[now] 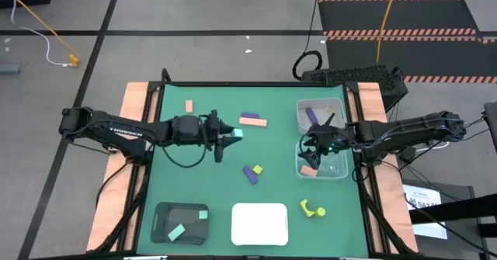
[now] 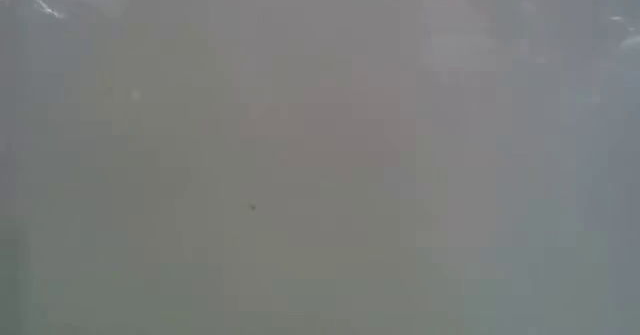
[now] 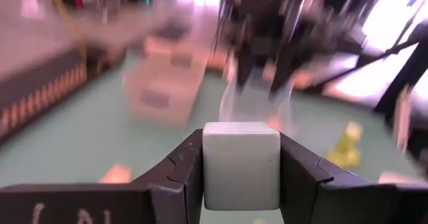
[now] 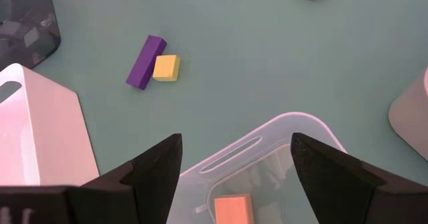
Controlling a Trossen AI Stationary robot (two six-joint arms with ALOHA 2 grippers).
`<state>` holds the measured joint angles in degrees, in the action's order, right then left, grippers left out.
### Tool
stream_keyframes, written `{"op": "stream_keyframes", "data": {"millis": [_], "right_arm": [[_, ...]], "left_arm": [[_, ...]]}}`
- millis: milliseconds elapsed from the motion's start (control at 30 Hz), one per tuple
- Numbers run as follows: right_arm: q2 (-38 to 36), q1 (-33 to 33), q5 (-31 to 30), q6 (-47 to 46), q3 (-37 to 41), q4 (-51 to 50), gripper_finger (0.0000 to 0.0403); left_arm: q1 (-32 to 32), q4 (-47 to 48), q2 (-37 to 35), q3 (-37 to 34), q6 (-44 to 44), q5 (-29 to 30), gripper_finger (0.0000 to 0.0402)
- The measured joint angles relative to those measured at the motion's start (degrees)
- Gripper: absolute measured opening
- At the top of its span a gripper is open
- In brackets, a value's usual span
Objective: Sort & place blocks by color
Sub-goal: Put the light blue block into the black bin
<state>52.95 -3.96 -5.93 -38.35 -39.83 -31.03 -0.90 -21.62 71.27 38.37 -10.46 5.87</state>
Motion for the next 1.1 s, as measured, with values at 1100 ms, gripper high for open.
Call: {"op": "stream_keyframes", "data": {"millis": [1100], "right_arm": [[0.0, -0.01, 0.0, 0.0, 0.0, 0.0, 0.0272]], "left_arm": [[7.76, -12.72, -0.01, 0.01, -19.98, 1.5, 0.0133]]}}
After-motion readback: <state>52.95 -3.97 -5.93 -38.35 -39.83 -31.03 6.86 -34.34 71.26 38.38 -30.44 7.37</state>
